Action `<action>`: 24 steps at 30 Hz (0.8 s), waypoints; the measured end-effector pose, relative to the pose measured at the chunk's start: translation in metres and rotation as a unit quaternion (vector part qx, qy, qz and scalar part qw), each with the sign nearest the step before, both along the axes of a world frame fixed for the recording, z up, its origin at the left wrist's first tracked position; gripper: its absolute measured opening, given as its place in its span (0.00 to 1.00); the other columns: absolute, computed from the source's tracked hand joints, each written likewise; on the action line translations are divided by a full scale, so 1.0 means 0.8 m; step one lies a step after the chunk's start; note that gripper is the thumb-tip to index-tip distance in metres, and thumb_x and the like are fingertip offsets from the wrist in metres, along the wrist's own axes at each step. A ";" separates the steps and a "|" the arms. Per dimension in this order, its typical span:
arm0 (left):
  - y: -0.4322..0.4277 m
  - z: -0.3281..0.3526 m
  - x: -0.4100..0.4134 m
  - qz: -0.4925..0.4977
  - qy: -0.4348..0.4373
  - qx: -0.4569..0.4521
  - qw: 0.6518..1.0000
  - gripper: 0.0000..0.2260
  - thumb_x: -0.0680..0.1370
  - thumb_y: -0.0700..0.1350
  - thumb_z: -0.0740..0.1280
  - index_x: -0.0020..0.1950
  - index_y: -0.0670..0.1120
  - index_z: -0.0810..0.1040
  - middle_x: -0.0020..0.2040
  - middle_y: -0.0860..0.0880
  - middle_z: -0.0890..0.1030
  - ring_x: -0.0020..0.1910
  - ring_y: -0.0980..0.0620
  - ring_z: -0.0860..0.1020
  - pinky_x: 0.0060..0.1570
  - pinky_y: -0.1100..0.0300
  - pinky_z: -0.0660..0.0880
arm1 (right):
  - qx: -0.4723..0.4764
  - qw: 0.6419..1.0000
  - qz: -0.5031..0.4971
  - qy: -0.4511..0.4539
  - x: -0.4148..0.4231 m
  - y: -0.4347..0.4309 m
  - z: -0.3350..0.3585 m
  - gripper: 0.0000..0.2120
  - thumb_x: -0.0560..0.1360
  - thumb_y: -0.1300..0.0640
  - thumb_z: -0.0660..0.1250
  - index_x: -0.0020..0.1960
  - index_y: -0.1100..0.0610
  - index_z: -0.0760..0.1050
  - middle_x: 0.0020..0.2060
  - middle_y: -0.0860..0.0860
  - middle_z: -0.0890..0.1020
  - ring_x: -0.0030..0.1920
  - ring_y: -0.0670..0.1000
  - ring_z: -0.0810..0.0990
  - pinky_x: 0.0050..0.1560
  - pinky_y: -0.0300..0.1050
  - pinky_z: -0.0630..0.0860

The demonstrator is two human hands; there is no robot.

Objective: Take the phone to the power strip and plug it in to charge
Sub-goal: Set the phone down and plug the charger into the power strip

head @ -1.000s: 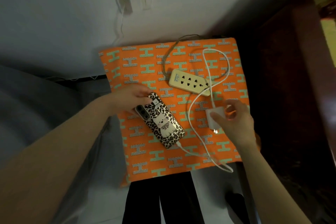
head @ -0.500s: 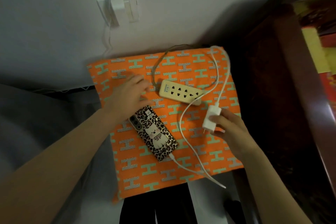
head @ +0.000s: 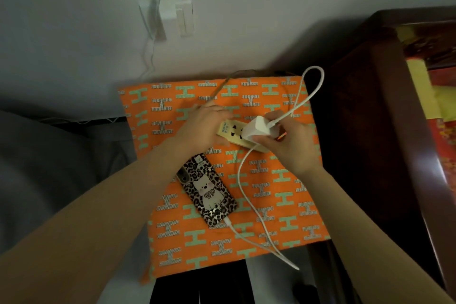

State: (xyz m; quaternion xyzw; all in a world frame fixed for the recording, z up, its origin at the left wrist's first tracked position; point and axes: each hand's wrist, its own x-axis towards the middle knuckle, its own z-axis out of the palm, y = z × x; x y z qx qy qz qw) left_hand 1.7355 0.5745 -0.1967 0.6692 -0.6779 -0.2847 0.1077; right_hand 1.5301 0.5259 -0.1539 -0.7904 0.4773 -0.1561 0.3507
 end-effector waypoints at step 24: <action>-0.005 0.002 -0.004 -0.017 0.020 0.006 1.000 0.24 0.65 0.51 0.76 0.58 0.45 0.76 0.56 0.49 0.79 0.58 0.49 0.73 0.63 0.54 0.67 | -0.088 0.991 0.035 0.090 0.025 0.005 -0.016 0.16 0.67 0.52 0.76 0.49 0.60 0.80 0.41 0.57 0.84 0.42 0.58 0.80 0.39 0.52 0.77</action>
